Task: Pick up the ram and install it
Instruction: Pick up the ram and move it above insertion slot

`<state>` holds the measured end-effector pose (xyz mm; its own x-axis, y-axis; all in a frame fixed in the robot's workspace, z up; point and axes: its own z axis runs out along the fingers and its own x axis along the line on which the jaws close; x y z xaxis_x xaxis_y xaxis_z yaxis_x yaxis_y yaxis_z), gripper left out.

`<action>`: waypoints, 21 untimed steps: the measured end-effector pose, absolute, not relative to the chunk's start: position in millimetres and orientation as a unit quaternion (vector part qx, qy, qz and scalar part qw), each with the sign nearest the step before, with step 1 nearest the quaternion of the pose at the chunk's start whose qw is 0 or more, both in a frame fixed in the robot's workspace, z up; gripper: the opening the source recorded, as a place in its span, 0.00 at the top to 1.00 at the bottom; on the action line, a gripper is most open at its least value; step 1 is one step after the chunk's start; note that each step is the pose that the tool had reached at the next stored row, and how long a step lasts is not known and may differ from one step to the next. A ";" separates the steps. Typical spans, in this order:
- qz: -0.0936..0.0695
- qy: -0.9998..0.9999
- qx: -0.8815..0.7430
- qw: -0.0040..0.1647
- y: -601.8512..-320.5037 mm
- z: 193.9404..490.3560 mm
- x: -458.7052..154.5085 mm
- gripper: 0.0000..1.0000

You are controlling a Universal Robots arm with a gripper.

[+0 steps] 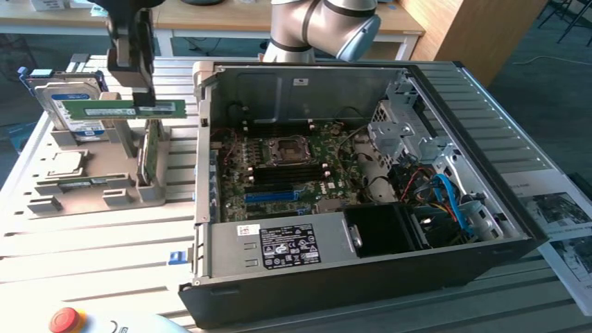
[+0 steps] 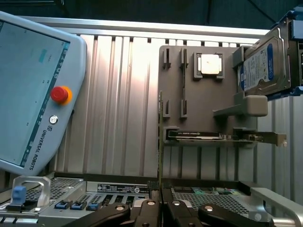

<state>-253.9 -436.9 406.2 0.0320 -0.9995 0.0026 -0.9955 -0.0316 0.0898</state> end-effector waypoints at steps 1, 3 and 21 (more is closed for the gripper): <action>-0.030 -0.695 0.718 0.033 -437.0 406.2 -250.8 0.88; -0.030 -0.695 0.718 0.033 -437.0 406.2 -244.5 0.88; -0.030 -0.694 0.719 0.033 -438.8 406.1 -177.7 0.88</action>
<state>-177.7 -438.8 406.1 0.0355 -0.9994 0.0027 -0.9953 -0.0351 0.0901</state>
